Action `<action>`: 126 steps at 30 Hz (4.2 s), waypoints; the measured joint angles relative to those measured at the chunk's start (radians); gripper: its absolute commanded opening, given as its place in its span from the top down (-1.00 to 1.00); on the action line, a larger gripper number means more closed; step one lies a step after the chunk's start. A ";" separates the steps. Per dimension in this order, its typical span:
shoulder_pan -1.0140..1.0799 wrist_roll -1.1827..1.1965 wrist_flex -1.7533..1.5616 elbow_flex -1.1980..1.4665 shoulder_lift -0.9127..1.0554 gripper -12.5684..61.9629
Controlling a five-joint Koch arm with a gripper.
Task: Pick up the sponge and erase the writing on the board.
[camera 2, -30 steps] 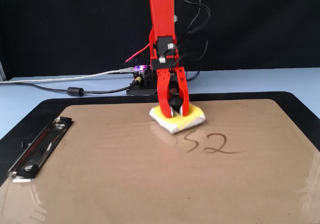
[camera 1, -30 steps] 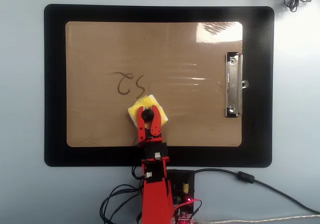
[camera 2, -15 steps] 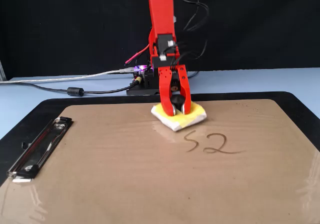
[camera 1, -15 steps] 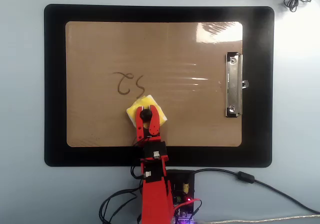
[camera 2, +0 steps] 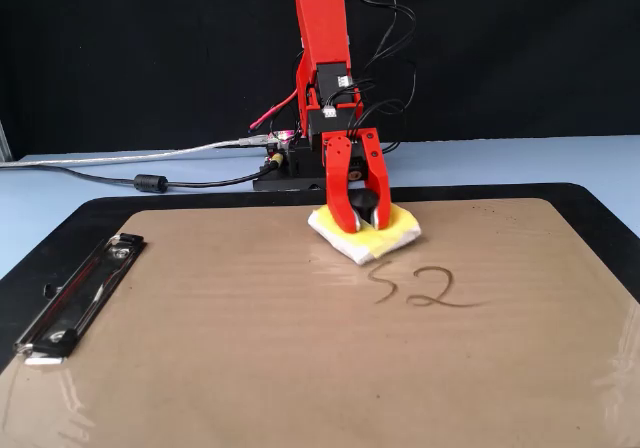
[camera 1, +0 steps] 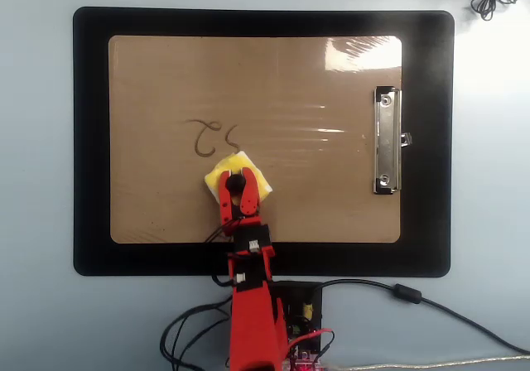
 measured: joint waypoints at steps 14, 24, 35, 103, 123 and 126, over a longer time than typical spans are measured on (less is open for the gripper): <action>-0.055 0.003 0.020 -0.144 -0.120 0.88; -0.044 0.005 -0.057 0.126 0.107 0.88; -0.046 -0.002 -0.075 0.000 -0.087 0.88; -0.172 -0.002 0.087 -0.960 -0.781 0.88; -0.143 -0.002 -0.018 -0.172 -0.232 0.88; -0.218 0.000 0.095 -0.112 -0.058 0.88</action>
